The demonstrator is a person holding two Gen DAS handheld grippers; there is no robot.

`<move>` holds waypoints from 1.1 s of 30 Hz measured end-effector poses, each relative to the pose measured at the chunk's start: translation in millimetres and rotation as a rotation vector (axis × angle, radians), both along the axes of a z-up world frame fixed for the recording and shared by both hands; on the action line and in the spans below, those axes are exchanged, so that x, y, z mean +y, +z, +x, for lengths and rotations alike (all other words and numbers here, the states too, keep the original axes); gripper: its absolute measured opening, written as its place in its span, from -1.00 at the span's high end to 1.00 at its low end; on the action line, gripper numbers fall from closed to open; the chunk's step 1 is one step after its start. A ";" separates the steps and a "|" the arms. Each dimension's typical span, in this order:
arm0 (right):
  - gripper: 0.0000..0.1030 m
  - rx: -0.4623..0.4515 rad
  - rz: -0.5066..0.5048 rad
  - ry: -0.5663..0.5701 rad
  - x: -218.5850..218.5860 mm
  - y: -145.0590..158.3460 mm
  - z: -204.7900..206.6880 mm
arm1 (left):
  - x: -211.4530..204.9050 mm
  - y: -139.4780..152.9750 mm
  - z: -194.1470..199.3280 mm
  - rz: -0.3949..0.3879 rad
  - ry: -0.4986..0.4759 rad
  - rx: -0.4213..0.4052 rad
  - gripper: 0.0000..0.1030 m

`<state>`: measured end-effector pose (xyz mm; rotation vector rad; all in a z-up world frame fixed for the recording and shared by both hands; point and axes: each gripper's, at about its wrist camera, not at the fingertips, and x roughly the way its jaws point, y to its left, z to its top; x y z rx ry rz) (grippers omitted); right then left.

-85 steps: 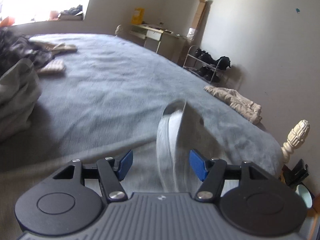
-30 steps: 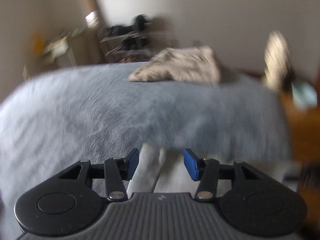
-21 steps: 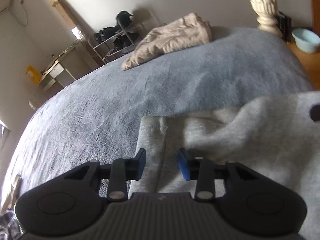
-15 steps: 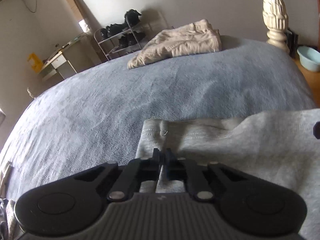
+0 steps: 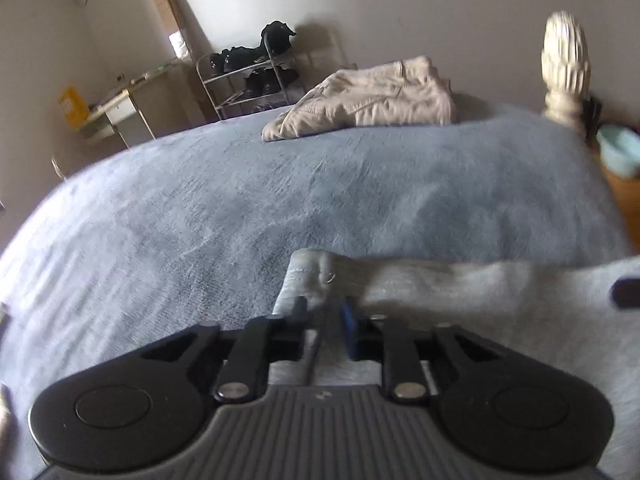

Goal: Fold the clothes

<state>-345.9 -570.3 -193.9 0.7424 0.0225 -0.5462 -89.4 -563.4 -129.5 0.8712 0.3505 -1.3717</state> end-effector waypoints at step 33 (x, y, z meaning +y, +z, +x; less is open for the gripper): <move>0.54 0.203 -0.218 -0.170 27.8 10.0 13.0 | -13.6 0.4 18.3 -0.100 0.101 0.011 0.53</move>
